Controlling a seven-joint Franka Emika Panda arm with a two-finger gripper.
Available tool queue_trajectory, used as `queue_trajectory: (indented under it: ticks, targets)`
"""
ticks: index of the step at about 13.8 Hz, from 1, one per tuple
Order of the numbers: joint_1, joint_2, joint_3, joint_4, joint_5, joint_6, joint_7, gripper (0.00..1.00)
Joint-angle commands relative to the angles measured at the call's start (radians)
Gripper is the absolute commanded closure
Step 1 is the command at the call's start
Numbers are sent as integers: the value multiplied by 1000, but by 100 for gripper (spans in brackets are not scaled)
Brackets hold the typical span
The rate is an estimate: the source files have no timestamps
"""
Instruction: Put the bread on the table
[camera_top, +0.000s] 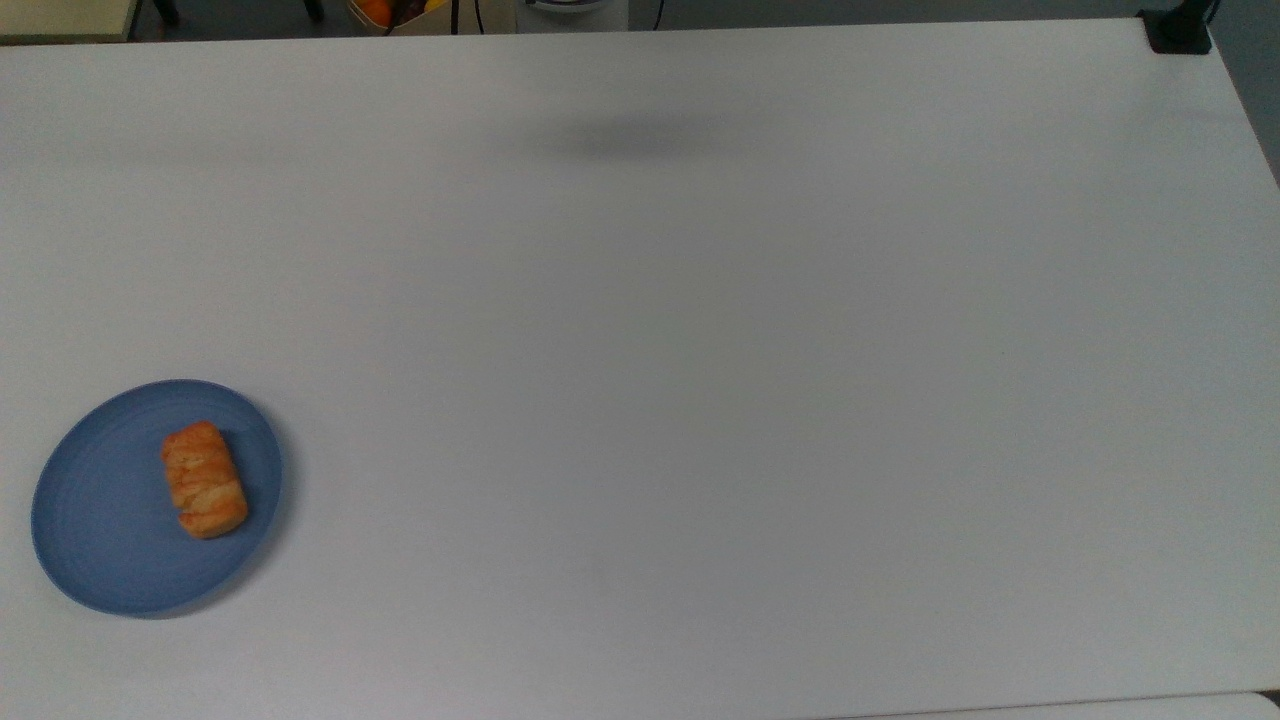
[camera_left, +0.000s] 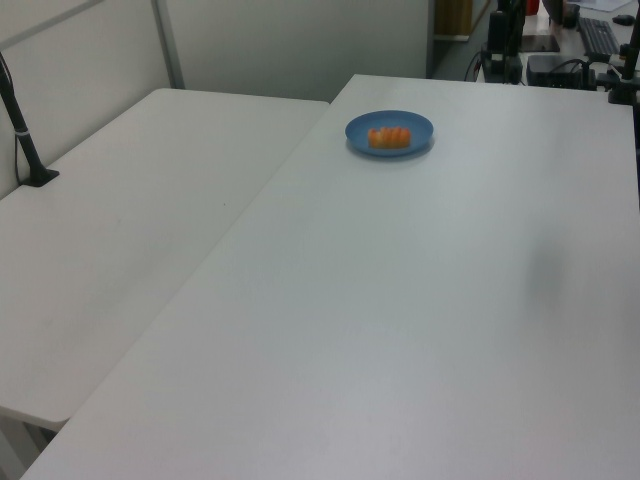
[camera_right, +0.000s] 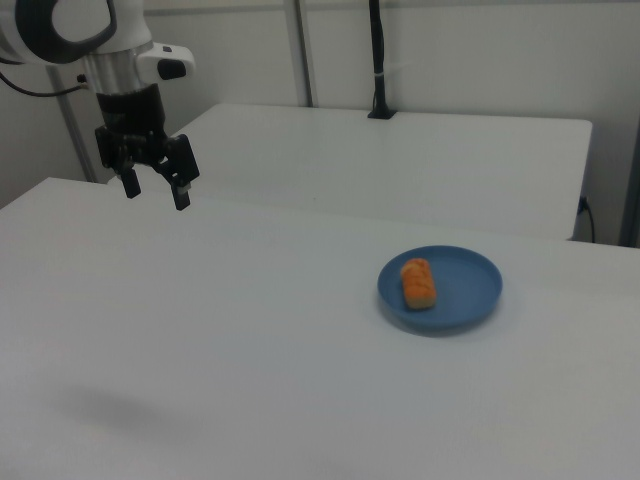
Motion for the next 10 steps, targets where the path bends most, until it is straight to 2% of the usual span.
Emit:
queue_trajectory:
  ticks: [1, 4, 6, 8, 10]
  targets:
    - [5, -9, -17, 0, 7, 18, -28, 0]
    - [-55, 72, -33, 96, 18, 27, -143, 0]
    - [-117, 147, -34, 150, 18, 124, -171, 0]
    - [-148, 184, -34, 155, 15, 217, -176, 0]
    - [-188, 226, -34, 155, 15, 327, -241, 0]
